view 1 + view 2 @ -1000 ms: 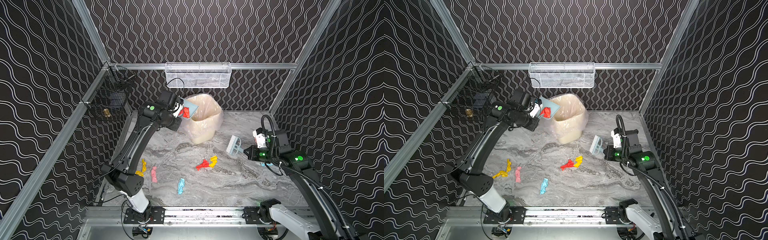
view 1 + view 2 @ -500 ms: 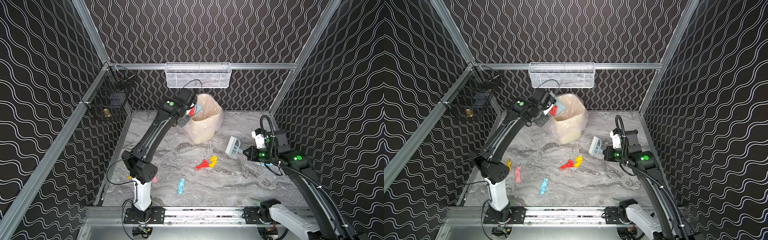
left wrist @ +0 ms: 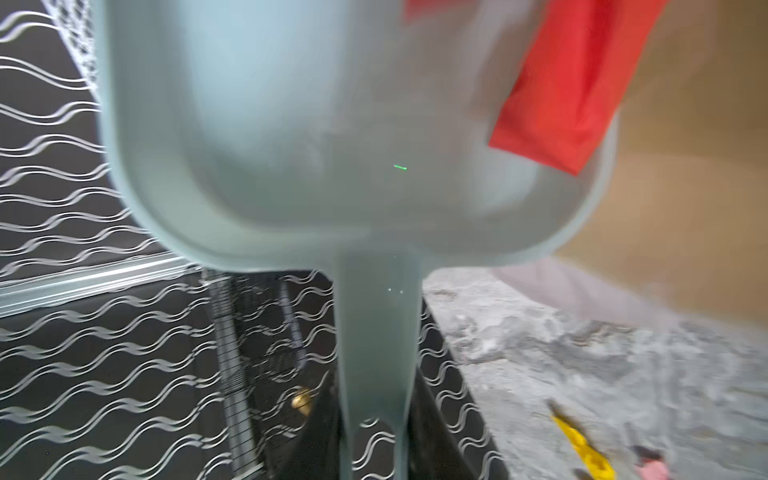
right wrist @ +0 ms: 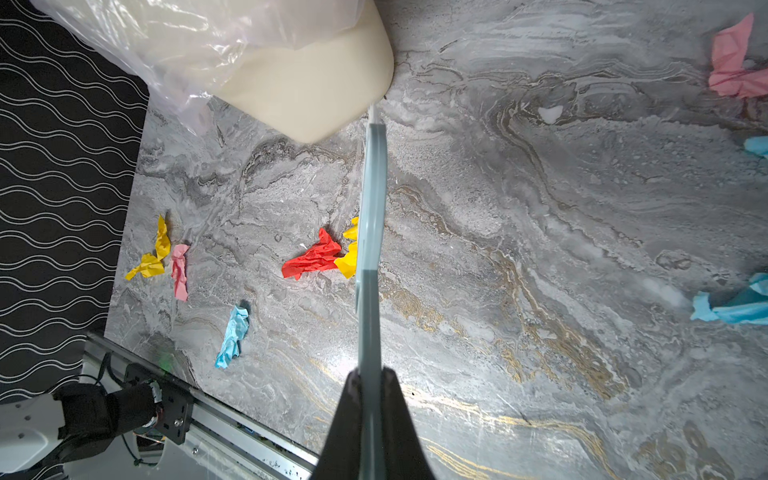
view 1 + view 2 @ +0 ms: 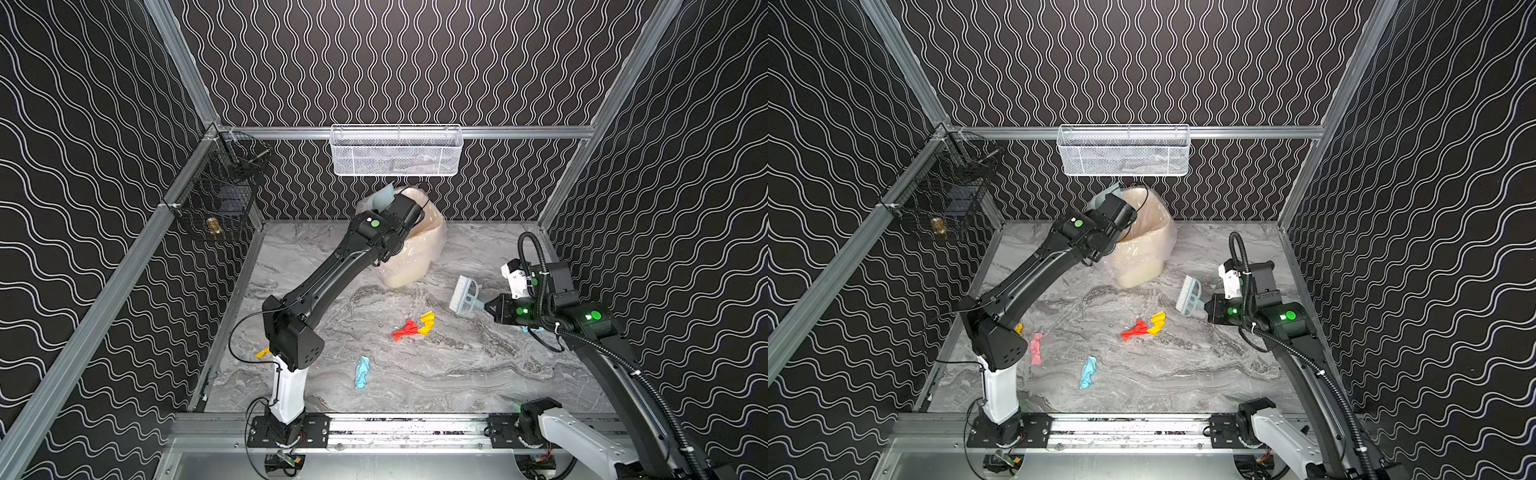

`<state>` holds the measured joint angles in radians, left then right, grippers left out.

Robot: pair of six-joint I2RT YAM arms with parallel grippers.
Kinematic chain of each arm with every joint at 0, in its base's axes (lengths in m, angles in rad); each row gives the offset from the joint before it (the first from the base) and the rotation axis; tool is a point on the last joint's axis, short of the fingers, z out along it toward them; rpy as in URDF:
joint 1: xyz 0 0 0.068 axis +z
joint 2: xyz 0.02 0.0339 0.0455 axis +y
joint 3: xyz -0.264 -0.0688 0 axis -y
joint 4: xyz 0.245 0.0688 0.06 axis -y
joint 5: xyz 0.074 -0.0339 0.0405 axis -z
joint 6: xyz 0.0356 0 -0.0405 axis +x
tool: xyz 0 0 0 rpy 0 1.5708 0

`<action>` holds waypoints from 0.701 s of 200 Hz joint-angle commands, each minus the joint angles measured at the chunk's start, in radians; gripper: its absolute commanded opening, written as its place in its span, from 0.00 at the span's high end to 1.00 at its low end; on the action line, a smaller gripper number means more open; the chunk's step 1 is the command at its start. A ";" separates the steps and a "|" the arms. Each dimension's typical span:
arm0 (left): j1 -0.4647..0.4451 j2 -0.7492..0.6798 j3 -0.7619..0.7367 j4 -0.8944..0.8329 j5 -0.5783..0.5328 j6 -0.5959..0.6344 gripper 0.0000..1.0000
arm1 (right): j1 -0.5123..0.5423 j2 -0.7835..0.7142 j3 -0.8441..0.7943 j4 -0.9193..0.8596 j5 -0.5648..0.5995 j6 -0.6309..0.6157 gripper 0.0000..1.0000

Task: Sweep away the paper scraps from the table
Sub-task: 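Tip the dustpan over the bin with the left gripper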

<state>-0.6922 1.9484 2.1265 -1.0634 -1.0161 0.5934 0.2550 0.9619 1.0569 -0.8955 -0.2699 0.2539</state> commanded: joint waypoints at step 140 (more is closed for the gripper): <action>-0.112 -0.268 -0.121 0.118 0.123 -0.169 1.00 | -0.002 0.044 0.039 -0.050 0.231 -0.028 1.00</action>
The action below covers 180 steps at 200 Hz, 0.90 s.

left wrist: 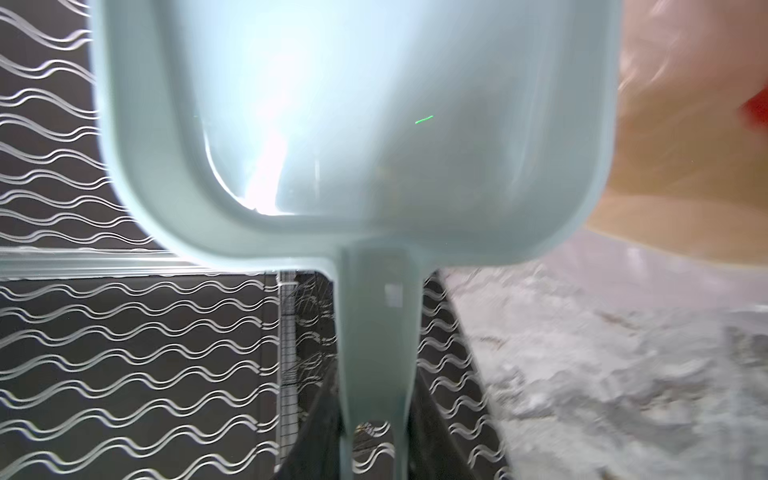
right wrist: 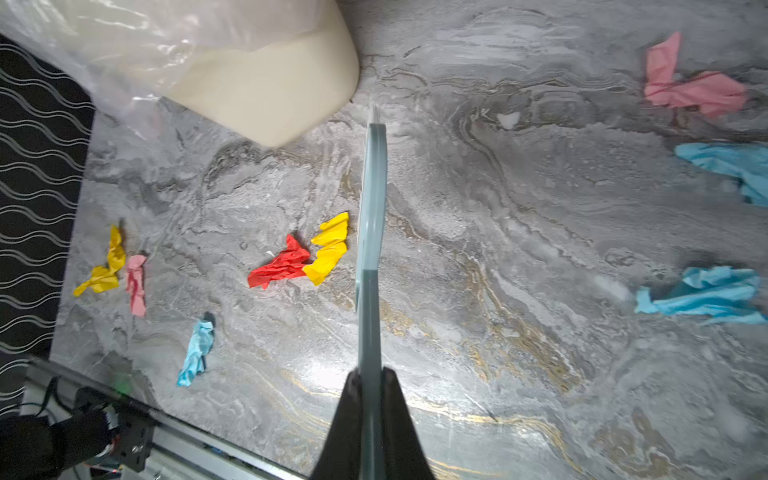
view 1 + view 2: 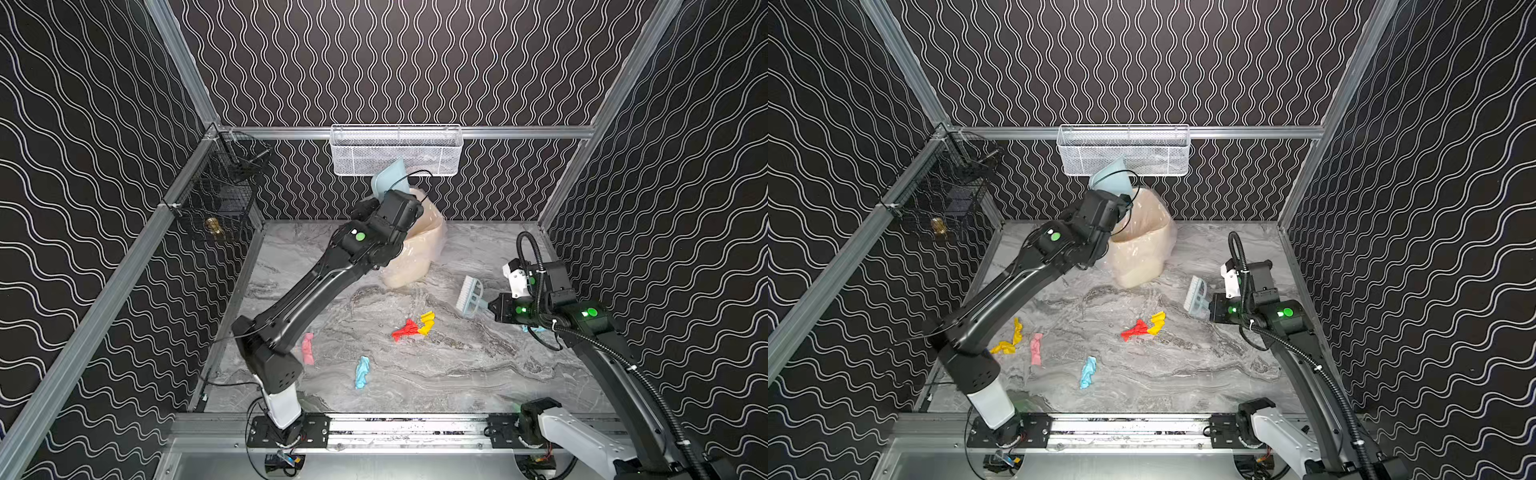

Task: Sweep away the paper scraps from the table

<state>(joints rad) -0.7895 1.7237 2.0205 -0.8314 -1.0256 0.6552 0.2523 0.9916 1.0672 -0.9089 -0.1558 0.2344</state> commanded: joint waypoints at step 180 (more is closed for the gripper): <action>-0.153 -0.208 -0.606 0.095 1.037 -0.621 1.00 | 0.003 0.191 0.147 -0.425 0.711 0.365 1.00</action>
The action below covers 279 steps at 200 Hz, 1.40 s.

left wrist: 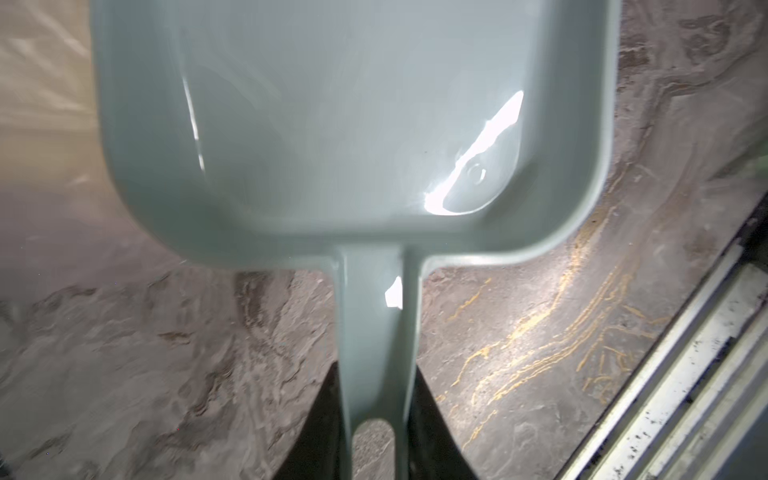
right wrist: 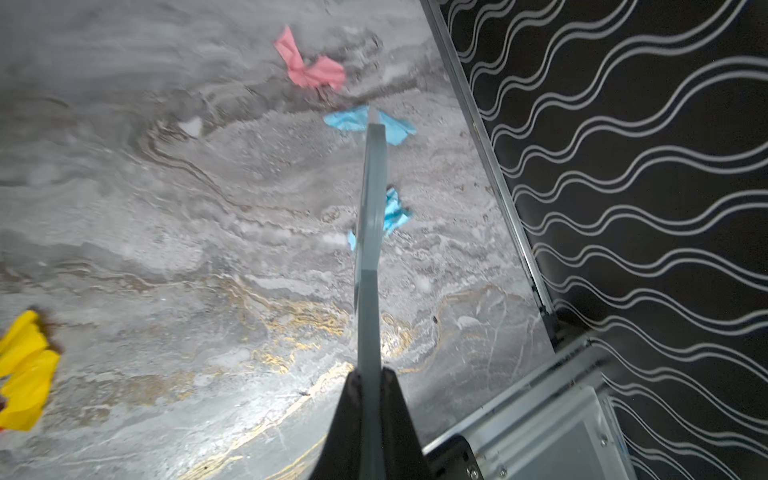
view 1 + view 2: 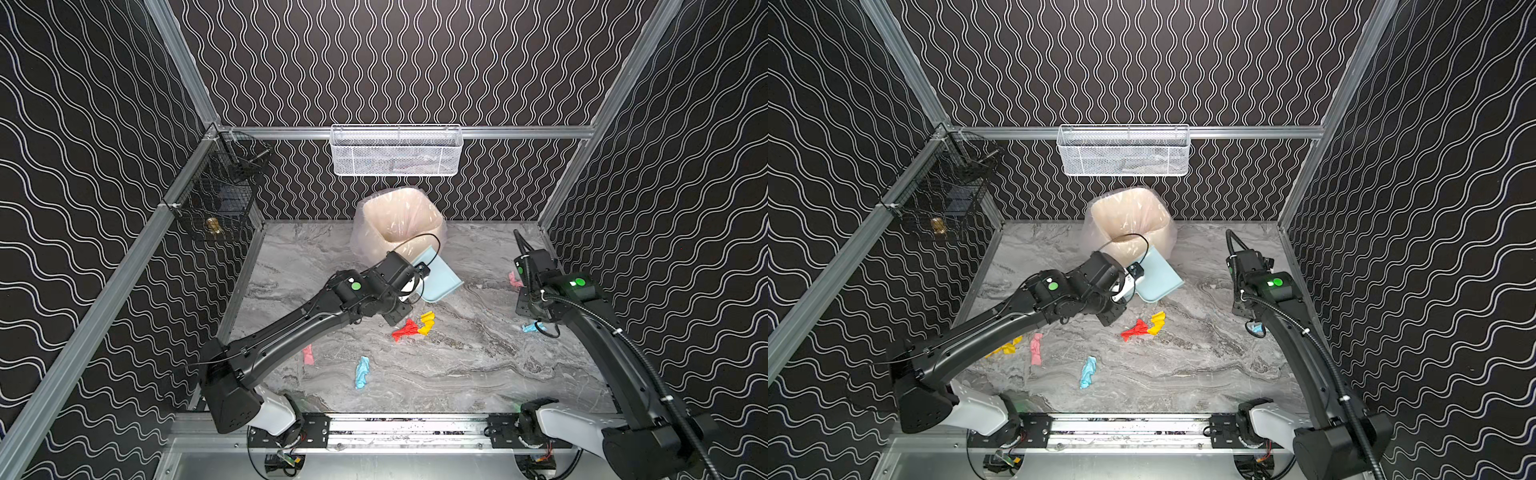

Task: Sweep away the paper scraps from the table

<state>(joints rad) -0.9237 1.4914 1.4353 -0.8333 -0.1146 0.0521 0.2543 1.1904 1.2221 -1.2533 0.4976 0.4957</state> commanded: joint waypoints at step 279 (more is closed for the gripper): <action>-0.060 0.110 -0.222 0.195 0.250 0.008 1.00 | -0.072 0.175 -0.029 0.046 -0.159 -0.084 1.00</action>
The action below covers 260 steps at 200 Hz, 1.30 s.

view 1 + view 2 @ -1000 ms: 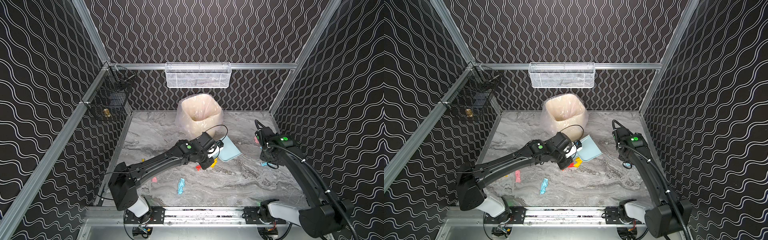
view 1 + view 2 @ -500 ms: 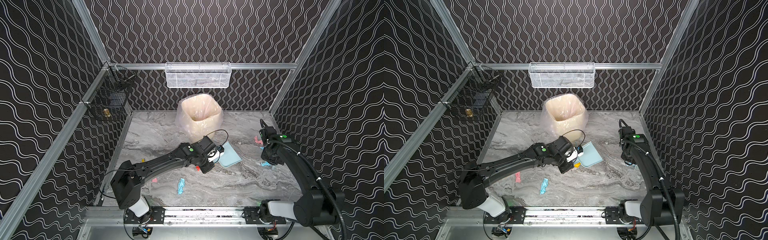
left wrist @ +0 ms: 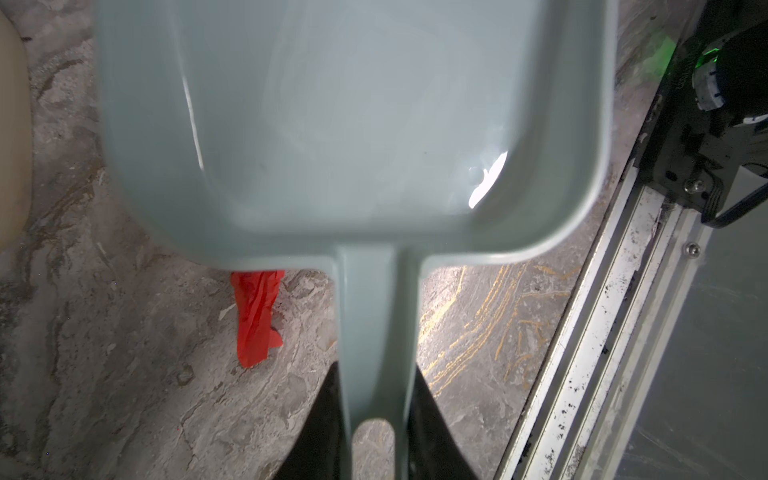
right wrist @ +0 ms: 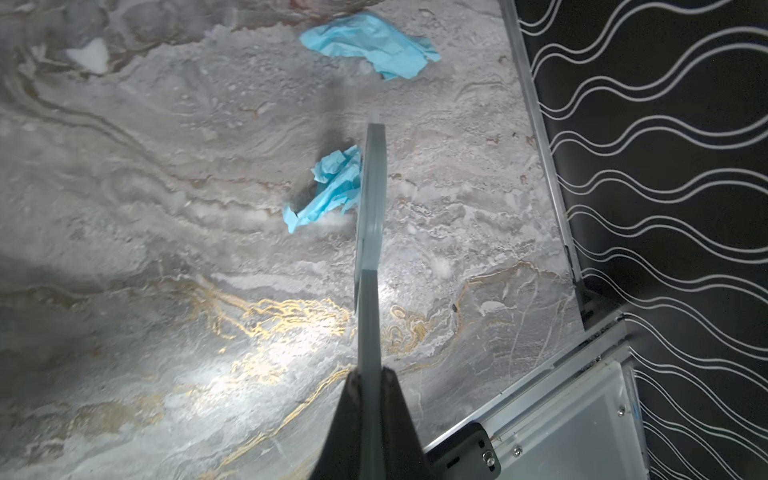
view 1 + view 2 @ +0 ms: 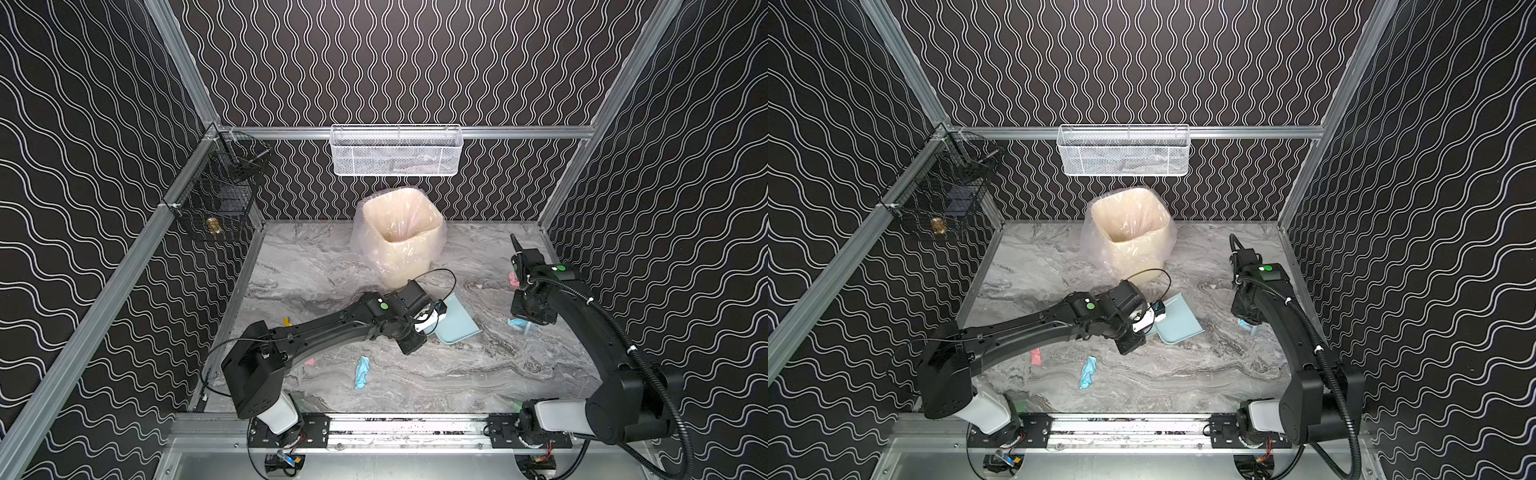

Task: Sweep away the paper scraps from the table
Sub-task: 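Sweep the brush toward the light-blue scraps with the right gripper, then sweep the light-blue scrap into the teal dustpan with the right gripper's brush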

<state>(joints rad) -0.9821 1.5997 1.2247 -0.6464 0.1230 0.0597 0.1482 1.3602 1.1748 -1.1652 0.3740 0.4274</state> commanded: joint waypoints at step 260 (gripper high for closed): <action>-0.050 0.351 0.266 -0.197 -0.038 0.054 1.00 | 0.113 0.137 0.124 0.033 -0.129 -0.378 1.00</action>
<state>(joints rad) -1.0332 1.9247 1.4567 -0.8032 0.1097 0.1112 0.2600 1.5143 1.2942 -1.1378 0.3008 0.0967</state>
